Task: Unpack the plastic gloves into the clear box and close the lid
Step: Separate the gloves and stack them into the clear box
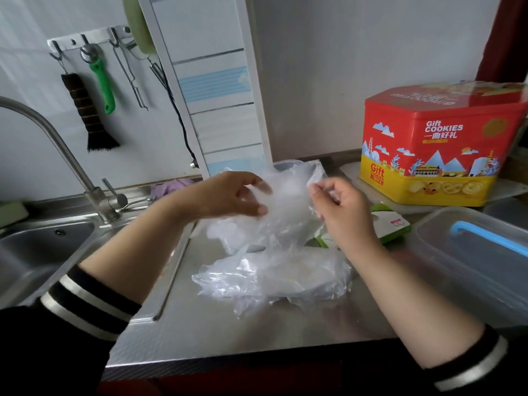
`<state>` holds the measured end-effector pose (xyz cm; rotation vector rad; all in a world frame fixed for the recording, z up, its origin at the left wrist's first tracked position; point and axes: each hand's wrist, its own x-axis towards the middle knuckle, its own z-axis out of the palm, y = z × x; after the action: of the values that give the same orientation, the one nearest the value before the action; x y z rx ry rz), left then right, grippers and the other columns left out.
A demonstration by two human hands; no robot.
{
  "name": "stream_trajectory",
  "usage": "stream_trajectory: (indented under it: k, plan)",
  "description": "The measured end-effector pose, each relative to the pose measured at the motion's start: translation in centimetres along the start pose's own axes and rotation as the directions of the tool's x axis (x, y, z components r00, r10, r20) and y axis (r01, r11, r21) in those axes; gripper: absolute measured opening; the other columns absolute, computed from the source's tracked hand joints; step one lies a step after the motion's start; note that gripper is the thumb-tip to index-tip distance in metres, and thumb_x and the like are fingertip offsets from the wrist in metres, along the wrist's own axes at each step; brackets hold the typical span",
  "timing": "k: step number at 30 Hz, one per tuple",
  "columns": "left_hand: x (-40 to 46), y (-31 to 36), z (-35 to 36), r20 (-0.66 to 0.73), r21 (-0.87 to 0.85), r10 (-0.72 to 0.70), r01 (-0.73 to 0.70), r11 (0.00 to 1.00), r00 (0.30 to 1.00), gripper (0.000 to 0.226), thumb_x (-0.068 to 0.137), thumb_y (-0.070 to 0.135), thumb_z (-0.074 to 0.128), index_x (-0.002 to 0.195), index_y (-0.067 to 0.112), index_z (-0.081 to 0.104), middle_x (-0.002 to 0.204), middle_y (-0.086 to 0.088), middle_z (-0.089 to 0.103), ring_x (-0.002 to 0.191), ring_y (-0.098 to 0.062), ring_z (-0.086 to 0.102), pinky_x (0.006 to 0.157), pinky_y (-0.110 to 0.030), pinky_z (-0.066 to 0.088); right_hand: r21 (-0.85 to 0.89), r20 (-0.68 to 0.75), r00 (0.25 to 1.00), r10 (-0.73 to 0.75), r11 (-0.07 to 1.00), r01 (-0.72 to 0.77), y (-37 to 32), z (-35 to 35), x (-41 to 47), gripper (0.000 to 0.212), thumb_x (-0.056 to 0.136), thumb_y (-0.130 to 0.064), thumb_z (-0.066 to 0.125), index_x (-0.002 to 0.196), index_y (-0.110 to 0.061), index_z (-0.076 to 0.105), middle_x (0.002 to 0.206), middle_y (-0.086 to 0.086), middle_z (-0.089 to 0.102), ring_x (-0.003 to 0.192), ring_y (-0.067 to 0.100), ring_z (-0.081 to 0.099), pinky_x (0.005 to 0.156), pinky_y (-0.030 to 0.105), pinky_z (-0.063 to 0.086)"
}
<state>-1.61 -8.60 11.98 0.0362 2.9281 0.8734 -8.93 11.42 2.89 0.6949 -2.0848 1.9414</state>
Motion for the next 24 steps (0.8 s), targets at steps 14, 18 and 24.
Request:
stream_trajectory:
  k: [14,18,24]
  plan:
    - [6.1,-6.8,-3.5,-0.514,0.059,-0.329,0.415,0.908,0.792,0.025,0.081,-0.009,0.043,0.092,0.013,0.041,0.081,-0.012,0.056,0.073,-0.029,0.055,0.06,-0.033,0.038,-0.623,0.2,0.979,-0.023,0.769,0.146,-1.9,4.6,8.7,0.014,0.1,-0.024,0.042,0.11,-0.015,0.038,0.089,0.007,0.061,0.081,0.034,0.057,0.067,0.037,0.04]
    - [8.1,-7.0,-1.0,-0.539,0.321,-0.282,0.503,0.803,0.794,0.033,0.087,0.001,0.037,0.111,0.01,0.058,0.116,-0.014,0.056,0.101,-0.034,0.058,0.074,-0.033,0.038,-0.813,0.285,0.955,0.086,0.55,0.193,-2.2,5.3,9.5,0.011,0.099,-0.011,0.034,0.104,-0.016,0.042,0.094,0.007,0.055,0.081,0.028,0.041,0.07,0.032,0.025]
    - [9.8,-7.6,0.8,-0.404,0.45,-0.297,0.471,0.759,0.865,0.04,0.097,0.032,0.033,0.116,0.004,0.056,0.121,-0.014,0.047,0.114,-0.034,0.049,0.083,-0.037,0.038,-0.914,0.312,0.931,0.191,0.326,0.24,0.0,7.0,11.6,0.021,0.096,-0.017,0.047,0.116,-0.013,0.048,0.122,0.011,0.06,0.116,0.032,0.048,0.084,0.036,0.034]
